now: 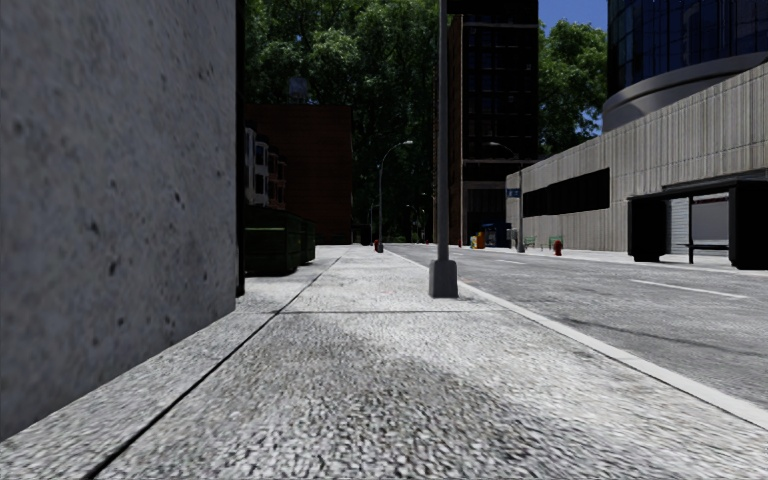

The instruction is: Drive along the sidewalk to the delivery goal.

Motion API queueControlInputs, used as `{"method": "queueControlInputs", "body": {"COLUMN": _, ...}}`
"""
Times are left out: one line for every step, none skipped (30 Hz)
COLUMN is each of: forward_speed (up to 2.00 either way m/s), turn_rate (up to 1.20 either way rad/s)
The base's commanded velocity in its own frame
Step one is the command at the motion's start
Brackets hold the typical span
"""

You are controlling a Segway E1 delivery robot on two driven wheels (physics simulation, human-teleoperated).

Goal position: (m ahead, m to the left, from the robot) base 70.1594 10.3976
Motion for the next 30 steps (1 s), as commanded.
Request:
{"method": "queueControlInputs", "body": {"forward_speed": 2.0, "turn_rate": 0.0}}
{"method": "queueControlInputs", "body": {"forward_speed": 2.0, "turn_rate": 0.0}}
{"method": "queueControlInputs", "body": {"forward_speed": 2.0, "turn_rate": 0.0}}
{"method": "queueControlInputs", "body": {"forward_speed": 2.0, "turn_rate": 0.0}}
{"method": "queueControlInputs", "body": {"forward_speed": 2.0, "turn_rate": 0.0}}
{"method": "queueControlInputs", "body": {"forward_speed": 2.0, "turn_rate": 0.0}}
{"method": "queueControlInputs", "body": {"forward_speed": 2.0, "turn_rate": 0.0}}
{"method": "queueControlInputs", "body": {"forward_speed": 2.0, "turn_rate": 0.0}}
{"method": "queueControlInputs", "body": {"forward_speed": 2.0, "turn_rate": 0.0}}
{"method": "queueControlInputs", "body": {"forward_speed": 2.0, "turn_rate": 0.0}}
{"method": "queueControlInputs", "body": {"forward_speed": 2.0, "turn_rate": 0.0}}
{"method": "queueControlInputs", "body": {"forward_speed": 2.0, "turn_rate": 0.0}}
{"method": "queueControlInputs", "body": {"forward_speed": 2.0, "turn_rate": 0.0}}
{"method": "queueControlInputs", "body": {"forward_speed": 2.0, "turn_rate": 0.0}}
{"method": "queueControlInputs", "body": {"forward_speed": 2.0, "turn_rate": 0.0}}
{"method": "queueControlInputs", "body": {"forward_speed": 2.0, "turn_rate": 0.0}}
{"method": "queueControlInputs", "body": {"forward_speed": 2.0, "turn_rate": 0.0}}
{"method": "queueControlInputs", "body": {"forward_speed": 2.0, "turn_rate": 0.0}}
{"method": "queueControlInputs", "body": {"forward_speed": 2.0, "turn_rate": 0.0}}
{"method": "queueControlInputs", "body": {"forward_speed": 2.0, "turn_rate": 0.0}}
{"method": "queueControlInputs", "body": {"forward_speed": 2.0, "turn_rate": 0.0}}
{"method": "queueControlInputs", "body": {"forward_speed": 2.0, "turn_rate": 0.0}}
{"method": "queueControlInputs", "body": {"forward_speed": 2.0, "turn_rate": 0.0}}
{"method": "queueControlInputs", "body": {"forward_speed": 2.0, "turn_rate": 0.0}}
{"method": "queueControlInputs", "body": {"forward_speed": 2.0, "turn_rate": 0.0}}
{"method": "queueControlInputs", "body": {"forward_speed": 2.0, "turn_rate": 0.0}}
{"method": "queueControlInputs", "body": {"forward_speed": 2.0, "turn_rate": 0.0}}
{"method": "queueControlInputs", "body": {"forward_speed": 2.0, "turn_rate": 0.0}}
{"method": "queueControlInputs", "body": {"forward_speed": 2.0, "turn_rate": 0.0}}
{"method": "queueControlInputs", "body": {"forward_speed": 2.0, "turn_rate": 0.0}}
